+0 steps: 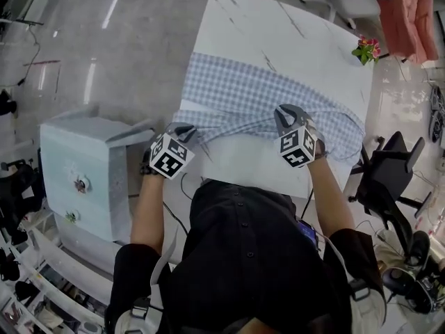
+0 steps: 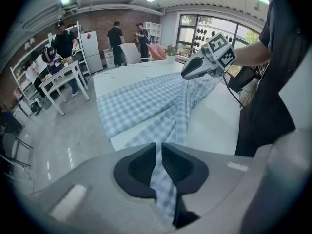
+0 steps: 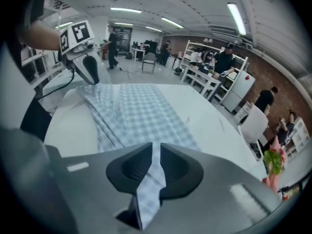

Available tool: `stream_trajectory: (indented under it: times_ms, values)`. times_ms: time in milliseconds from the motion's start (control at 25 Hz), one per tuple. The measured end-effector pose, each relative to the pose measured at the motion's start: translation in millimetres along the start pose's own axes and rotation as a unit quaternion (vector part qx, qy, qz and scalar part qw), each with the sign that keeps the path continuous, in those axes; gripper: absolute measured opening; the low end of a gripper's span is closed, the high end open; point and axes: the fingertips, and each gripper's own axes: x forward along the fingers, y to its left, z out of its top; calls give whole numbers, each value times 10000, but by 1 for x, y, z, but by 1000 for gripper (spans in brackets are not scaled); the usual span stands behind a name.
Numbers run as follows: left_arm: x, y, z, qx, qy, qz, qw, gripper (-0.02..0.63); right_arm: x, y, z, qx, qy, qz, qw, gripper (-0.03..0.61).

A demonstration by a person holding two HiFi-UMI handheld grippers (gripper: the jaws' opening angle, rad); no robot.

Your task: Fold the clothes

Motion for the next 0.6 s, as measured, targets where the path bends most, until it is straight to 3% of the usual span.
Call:
stream_trajectory:
  times_ms: [320,600]
  values:
    - [-20,-4,-49,-204,-93,-184,9996,84,21,70,50,-734,-164,1024,9919,78]
    - [-16,-29,-78,-135,-44,-358,9993,171,32,94,73,-1113,-112,1259,9857,78]
